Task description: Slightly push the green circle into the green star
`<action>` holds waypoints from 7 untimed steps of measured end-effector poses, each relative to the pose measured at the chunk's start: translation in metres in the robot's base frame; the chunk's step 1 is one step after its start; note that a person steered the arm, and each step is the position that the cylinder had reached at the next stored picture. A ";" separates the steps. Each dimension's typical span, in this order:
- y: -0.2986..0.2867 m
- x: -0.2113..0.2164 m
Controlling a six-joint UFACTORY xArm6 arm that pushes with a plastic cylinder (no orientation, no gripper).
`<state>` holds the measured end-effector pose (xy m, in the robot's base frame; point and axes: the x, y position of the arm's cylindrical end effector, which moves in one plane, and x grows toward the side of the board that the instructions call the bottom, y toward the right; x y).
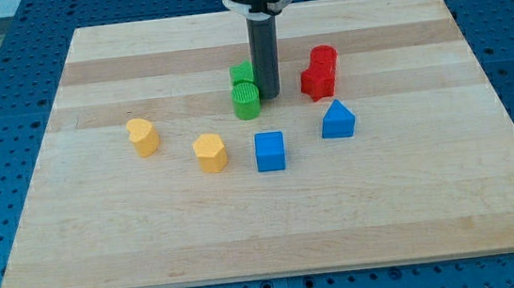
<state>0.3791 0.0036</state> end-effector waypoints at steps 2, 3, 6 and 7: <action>0.024 0.004; 0.014 0.026; -0.008 0.060; -0.008 0.053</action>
